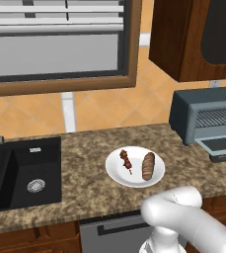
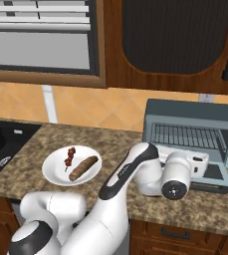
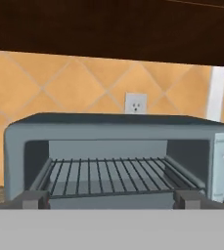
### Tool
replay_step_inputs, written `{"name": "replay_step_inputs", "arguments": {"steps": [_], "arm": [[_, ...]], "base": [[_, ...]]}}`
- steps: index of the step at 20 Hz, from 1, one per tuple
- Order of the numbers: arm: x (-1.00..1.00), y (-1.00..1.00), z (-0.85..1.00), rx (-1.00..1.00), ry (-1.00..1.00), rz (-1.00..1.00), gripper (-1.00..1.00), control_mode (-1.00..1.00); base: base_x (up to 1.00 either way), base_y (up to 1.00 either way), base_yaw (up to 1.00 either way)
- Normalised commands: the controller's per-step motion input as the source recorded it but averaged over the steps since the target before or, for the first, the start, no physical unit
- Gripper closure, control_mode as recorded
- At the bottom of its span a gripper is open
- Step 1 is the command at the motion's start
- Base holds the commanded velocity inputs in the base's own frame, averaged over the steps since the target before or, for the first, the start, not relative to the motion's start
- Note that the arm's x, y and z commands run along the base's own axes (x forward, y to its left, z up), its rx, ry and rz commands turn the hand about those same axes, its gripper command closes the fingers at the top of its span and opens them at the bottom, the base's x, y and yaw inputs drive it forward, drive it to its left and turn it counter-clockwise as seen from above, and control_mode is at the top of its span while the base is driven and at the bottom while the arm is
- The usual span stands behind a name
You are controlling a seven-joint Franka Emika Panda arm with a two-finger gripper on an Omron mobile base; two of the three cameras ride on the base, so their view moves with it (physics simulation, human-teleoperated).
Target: Pick up the kebab skewer and baguette bread, and place them inside the toaster oven. Close the toaster oven door and start by setting the timer.
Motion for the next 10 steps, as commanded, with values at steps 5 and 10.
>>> {"name": "replay_step_inputs", "arguments": {"steps": [5, 10], "arm": [[0.56, 0.05, 0.02, 0.00, 0.03, 0.07, -1.00, -1.00], [0.50, 0.00, 0.00, 0.00, 0.00, 0.03, -1.00, -1.00]], "base": [[0.00, 0.00, 0.00], [0.00, 0.00, 0.00]]}}
